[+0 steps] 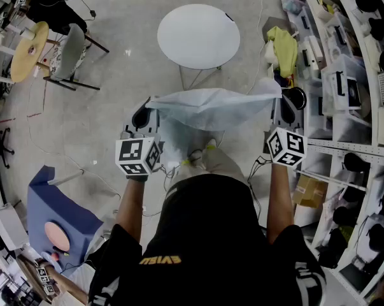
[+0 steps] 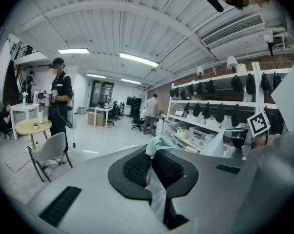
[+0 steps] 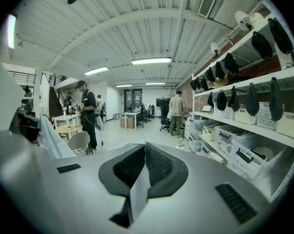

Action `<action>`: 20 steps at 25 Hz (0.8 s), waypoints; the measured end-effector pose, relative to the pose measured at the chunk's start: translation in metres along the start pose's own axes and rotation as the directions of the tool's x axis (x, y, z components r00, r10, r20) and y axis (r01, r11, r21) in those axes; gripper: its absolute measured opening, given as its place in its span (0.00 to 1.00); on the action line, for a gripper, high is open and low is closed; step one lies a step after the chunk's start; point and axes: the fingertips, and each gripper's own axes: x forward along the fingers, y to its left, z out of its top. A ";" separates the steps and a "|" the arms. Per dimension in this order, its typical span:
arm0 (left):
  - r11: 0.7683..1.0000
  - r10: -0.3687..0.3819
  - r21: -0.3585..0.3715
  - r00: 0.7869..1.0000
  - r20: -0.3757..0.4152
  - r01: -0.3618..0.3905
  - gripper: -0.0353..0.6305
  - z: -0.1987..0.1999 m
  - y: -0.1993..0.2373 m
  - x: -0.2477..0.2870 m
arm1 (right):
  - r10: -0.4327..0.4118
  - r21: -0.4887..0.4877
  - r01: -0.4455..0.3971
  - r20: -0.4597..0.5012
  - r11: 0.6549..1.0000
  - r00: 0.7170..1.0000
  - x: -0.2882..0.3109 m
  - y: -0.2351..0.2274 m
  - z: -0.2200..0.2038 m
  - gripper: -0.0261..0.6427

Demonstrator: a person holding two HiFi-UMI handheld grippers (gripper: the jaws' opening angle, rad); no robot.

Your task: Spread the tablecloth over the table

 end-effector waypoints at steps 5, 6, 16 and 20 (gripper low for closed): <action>1.000 -0.017 0.018 1.000 0.014 0.016 0.09 -0.008 -0.013 -0.019 | 0.038 -0.011 -0.038 0.011 0.999 0.999 -0.017 0.034 -0.010 0.05; 1.000 -0.017 0.021 1.000 0.020 0.016 0.09 -0.007 -0.018 -0.022 | 0.047 -0.007 -0.047 0.012 0.999 0.999 -0.021 0.037 -0.011 0.05; 0.998 0.041 0.045 0.996 0.073 -0.045 0.09 0.005 -0.047 -0.030 | 0.088 0.029 -0.090 0.062 0.996 0.994 -0.041 0.028 -0.006 0.05; 0.997 0.056 0.053 0.995 0.078 -0.060 0.09 0.005 -0.051 -0.029 | 0.072 0.023 -0.074 0.072 0.997 0.995 -0.043 0.009 -0.005 0.05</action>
